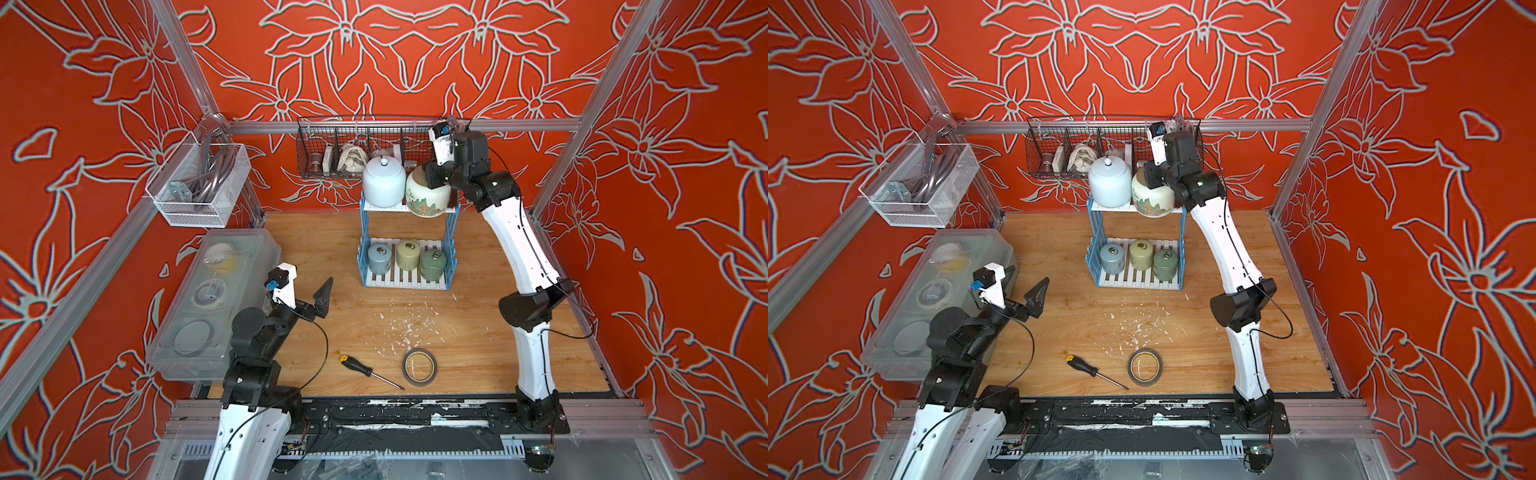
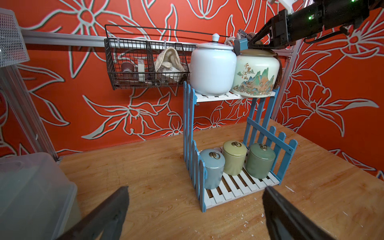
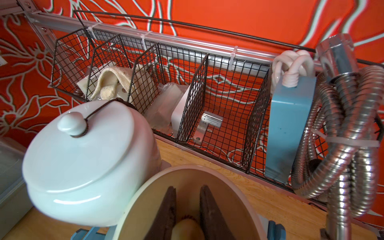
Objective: Remove the tea canisters from the shelf
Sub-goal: Pick up the tea canister from the shelf.
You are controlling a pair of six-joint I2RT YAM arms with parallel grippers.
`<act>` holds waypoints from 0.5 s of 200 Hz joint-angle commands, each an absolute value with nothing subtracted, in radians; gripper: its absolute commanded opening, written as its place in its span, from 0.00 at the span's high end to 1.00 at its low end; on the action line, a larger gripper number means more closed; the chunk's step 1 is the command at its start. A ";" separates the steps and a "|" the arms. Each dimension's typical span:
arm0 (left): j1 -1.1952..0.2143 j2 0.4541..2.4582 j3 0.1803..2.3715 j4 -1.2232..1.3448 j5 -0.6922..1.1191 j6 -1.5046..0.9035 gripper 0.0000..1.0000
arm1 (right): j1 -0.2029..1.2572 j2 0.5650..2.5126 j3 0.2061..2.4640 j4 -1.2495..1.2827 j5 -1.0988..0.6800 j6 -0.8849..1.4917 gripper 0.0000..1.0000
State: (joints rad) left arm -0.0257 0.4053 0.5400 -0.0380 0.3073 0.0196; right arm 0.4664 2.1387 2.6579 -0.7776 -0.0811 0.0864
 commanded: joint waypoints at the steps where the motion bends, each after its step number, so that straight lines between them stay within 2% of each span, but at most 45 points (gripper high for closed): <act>1: -0.034 0.395 0.535 -0.012 0.304 0.028 0.01 | 0.477 2.032 2.655 -0.672 -0.102 0.083 1.00; 100: -0.033 0.397 0.534 -0.014 0.301 0.028 0.01 | 0.482 1.935 2.575 -0.634 -0.096 0.080 1.00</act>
State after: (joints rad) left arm -0.0280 0.4049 0.5400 -0.0380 0.3073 0.0200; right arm 0.4725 2.0327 2.5668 -0.7780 -0.0875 0.0860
